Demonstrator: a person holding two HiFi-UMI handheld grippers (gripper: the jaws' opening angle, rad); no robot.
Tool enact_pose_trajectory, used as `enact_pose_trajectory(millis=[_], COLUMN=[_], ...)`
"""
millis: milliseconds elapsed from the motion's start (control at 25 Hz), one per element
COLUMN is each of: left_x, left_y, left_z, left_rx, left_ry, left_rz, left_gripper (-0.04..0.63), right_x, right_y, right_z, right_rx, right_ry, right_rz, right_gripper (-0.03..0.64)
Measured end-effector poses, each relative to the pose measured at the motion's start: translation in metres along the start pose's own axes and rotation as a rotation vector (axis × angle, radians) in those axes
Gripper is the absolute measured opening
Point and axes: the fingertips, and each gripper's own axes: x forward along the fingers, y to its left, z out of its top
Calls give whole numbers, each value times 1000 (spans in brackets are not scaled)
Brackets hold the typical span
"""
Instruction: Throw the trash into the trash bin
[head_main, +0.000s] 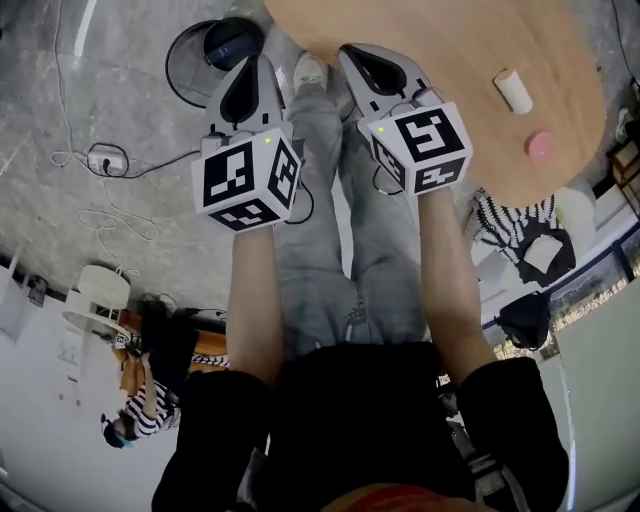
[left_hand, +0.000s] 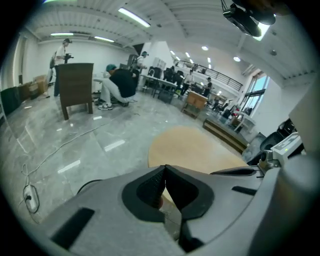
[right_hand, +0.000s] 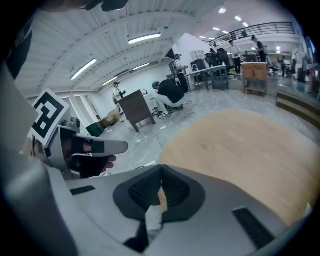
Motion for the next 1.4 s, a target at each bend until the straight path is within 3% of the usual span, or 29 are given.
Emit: enact_pose_trajectory(millis=[400, 800, 1120, 1400], left_x=[16, 22, 29, 38], left_y=[-126, -239, -316, -345], left_z=[12, -25, -61, -83], left_rx=[209, 352, 433, 456], left_ry=[50, 126, 157, 183], left_rz=[-203, -342, -415, -404], left_gripper=[8, 8, 8, 8], right_x=[-112, -214, -268, -277], right_y=[-87, -158, -215, -252], right_z=[-25, -83, -137, -167], right_rx=[210, 359, 464, 486], right_ry=[-124, -185, -236, -210], right_rz=[-283, -480, -559, -559], right_gripper=[11, 11, 14, 18])
